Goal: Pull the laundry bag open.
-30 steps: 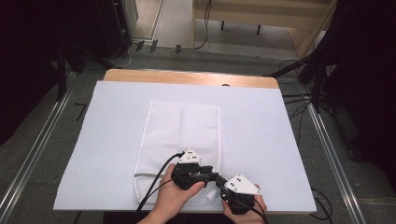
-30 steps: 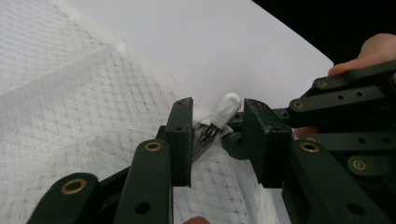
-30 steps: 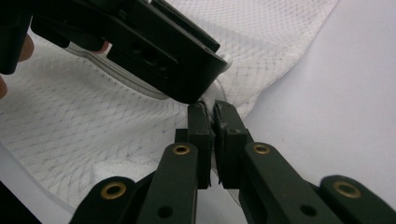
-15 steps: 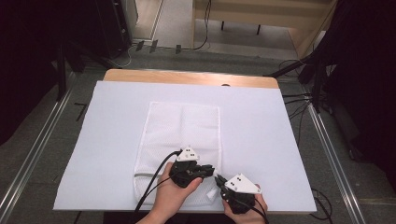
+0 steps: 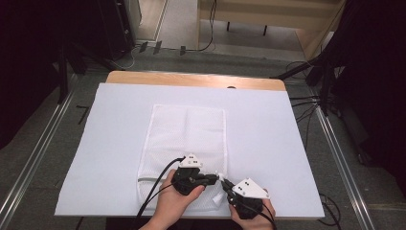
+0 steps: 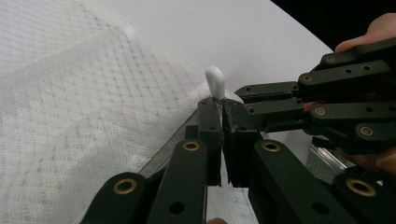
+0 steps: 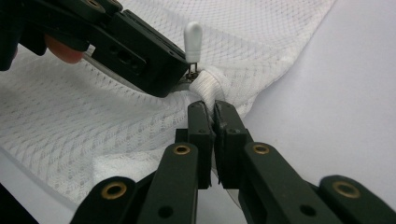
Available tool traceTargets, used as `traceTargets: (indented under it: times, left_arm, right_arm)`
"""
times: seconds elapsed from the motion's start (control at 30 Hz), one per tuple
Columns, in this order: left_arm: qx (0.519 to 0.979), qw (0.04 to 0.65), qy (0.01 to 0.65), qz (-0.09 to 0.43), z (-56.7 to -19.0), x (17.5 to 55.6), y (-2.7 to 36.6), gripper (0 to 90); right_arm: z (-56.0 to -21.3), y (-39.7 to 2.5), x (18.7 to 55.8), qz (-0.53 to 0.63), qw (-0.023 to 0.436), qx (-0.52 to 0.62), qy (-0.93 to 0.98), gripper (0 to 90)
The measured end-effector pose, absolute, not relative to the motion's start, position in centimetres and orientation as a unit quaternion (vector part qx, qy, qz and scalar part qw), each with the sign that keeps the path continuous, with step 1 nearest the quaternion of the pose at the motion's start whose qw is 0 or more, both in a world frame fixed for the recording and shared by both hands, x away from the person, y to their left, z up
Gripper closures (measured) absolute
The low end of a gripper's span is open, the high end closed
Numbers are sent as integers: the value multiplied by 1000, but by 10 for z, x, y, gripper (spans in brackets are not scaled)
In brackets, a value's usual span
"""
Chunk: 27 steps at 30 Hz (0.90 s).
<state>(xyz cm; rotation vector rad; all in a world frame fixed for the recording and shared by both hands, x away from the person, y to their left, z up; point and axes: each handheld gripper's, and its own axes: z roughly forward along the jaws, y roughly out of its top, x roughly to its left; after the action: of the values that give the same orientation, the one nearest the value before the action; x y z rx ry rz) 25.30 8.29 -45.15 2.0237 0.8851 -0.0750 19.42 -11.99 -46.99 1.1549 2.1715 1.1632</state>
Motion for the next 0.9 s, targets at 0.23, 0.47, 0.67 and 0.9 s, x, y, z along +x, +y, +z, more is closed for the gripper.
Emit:
traceTargets:
  times: [0.23, 0.47, 0.67, 0.9]
  left_arm:
    - [808, 458, 368, -37, -450, 255, 84, 797]
    - [806, 460, 370, -43, -451, 256, 85, 740]
    - [803, 461, 374, -55, -452, 258, 87, 809]
    - [801, 463, 376, -53, -451, 258, 88, 755]
  right_arm:
    - [-470, -118, 193, 417, 210, 408, 785, 878]
    - [-471, -116, 192, 412, 219, 402, 788, 877]
    - [-471, -115, 192, 407, 223, 400, 791, 877]
    - [-472, -113, 191, 403, 229, 393, 794, 877]
